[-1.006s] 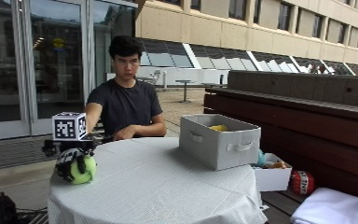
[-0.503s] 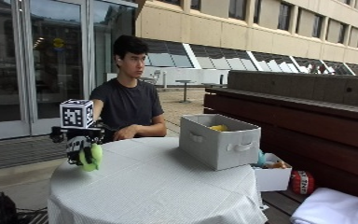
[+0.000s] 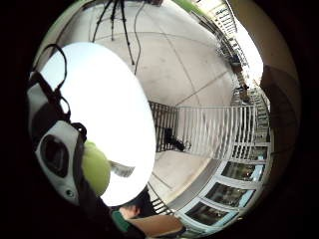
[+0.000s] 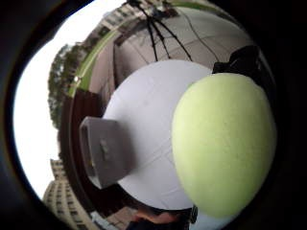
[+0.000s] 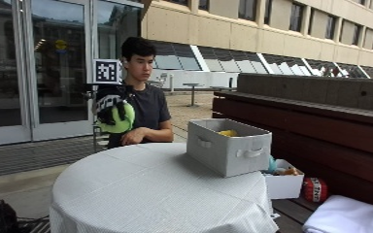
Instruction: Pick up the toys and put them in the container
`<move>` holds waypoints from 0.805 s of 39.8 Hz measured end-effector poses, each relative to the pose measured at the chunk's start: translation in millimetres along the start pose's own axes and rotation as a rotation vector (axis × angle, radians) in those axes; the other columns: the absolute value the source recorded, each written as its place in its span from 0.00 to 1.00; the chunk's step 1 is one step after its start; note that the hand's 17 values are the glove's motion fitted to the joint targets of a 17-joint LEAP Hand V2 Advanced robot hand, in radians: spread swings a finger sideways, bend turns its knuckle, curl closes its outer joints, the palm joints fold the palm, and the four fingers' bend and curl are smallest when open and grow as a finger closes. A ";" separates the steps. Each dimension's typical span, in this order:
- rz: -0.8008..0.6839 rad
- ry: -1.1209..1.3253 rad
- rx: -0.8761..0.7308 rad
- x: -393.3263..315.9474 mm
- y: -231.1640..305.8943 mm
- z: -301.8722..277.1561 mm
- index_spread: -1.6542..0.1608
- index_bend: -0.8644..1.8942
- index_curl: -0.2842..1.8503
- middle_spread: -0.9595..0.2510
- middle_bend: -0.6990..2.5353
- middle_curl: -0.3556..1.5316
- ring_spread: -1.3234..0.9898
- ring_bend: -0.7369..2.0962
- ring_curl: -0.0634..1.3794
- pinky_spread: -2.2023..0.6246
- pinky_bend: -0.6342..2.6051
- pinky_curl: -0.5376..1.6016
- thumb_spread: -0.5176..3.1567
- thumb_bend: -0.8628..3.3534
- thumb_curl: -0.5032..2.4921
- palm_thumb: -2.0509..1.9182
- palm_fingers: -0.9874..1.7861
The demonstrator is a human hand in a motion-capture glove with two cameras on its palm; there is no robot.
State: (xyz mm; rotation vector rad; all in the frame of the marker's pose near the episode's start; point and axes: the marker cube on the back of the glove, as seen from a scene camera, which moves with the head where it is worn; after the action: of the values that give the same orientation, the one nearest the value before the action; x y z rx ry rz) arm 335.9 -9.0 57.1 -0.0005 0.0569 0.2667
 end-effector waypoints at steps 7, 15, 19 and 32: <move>0.000 0.005 0.130 -54.5 -4.4 -48.7 0.71 0.45 0.32 0.42 0.42 0.51 0.38 0.65 0.39 0.62 0.48 0.44 0.25 0.23 0.43 0.69 0.74; -0.094 0.016 0.213 -142.5 6.6 -93.6 0.70 0.43 0.33 0.41 0.40 0.52 0.38 0.65 0.38 0.62 0.48 0.44 0.26 0.23 0.45 0.69 0.75; -0.131 -0.010 0.261 -183.9 12.3 -107.1 0.70 0.42 0.33 0.40 0.40 0.52 0.38 0.64 0.38 0.61 0.48 0.44 0.27 0.23 0.45 0.69 0.74; -0.318 -0.047 0.286 -309.1 63.2 -131.1 0.68 0.38 0.35 0.39 0.38 0.53 0.38 0.63 0.37 0.61 0.47 0.44 0.28 0.22 0.47 0.69 0.75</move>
State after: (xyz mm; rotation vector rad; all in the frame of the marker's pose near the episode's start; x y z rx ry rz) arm 14.3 -30.5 -56.0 0.2789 0.0473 -0.0608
